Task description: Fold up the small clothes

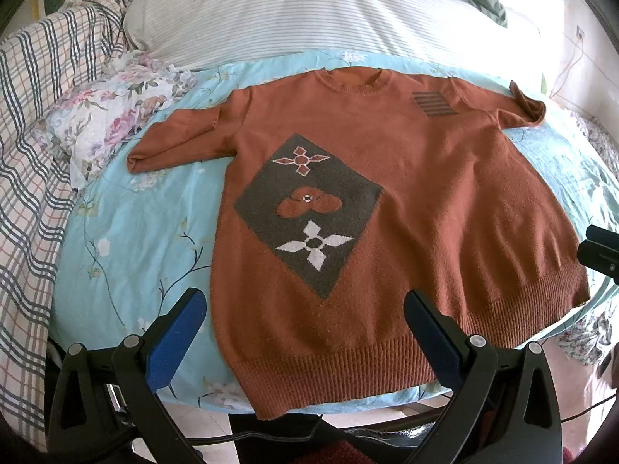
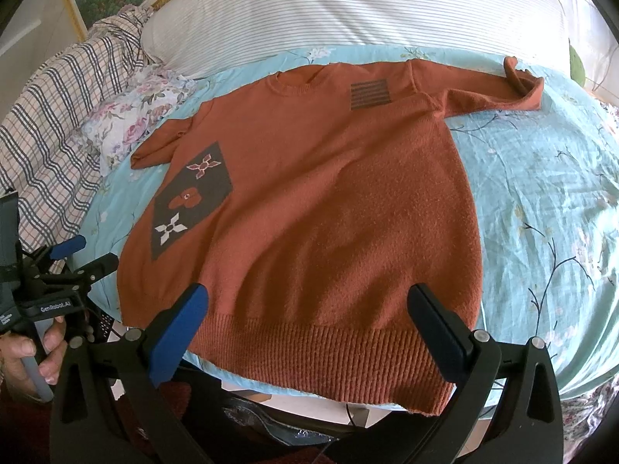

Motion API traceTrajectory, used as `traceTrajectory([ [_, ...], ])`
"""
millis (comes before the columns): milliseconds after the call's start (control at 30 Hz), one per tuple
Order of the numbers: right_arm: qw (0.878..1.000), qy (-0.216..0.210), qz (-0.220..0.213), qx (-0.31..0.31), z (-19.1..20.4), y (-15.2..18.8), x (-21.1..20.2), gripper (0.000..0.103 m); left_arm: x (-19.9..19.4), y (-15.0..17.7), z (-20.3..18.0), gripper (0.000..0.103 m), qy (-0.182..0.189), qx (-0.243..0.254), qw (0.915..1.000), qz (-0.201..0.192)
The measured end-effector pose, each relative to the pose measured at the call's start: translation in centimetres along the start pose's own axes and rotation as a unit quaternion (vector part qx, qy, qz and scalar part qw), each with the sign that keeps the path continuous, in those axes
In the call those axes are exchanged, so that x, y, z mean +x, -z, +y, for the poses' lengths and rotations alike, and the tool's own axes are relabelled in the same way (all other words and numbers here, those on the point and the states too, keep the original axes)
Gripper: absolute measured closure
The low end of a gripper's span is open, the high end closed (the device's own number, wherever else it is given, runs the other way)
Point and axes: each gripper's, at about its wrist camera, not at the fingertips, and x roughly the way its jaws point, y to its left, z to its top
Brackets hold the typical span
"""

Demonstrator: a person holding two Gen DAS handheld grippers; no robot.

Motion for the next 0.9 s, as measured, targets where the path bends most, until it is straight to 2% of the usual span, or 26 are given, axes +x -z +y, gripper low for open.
traceTrajectory([
  [233, 1.000, -0.002, 0.005, 0.006, 0.0, -0.3, -0.1, 0.001, 0.2, 0.0, -0.2, 0.001, 0.005, -0.003, 1.0000, -0.003],
  [467, 1.000, -0.011, -0.010, 0.014, 0.0, -0.5, 0.1, 0.001, 0.7, -0.2, -0.2, 0.001, 0.009, -0.005, 0.9999, 0.003],
  [567, 1.000, -0.006, -0.013, 0.010, -0.2, -0.6, 0.1, 0.001, 0.8, -0.4, -0.1, 0.001, 0.028, -0.019, 0.9994, -0.005],
  [700, 1.000, -0.009, -0.025, 0.012, -0.7, -0.9, 0.3, 0.001, 1.1, -0.6, -0.2, 0.001, 0.031, -0.016, 0.9993, 0.008],
  [800, 0.999, -0.004, -0.032, 0.010, -1.1, -1.2, 0.4, 0.001, 1.4, -1.0, -0.2, 0.001, 0.048, -0.026, 0.9984, 0.017],
  [900, 0.999, 0.000, -0.036, 0.019, -2.2, -1.8, 0.7, 0.001, 1.9, -1.4, -0.3, 0.001, 0.045, -0.022, 0.9987, 0.009],
])
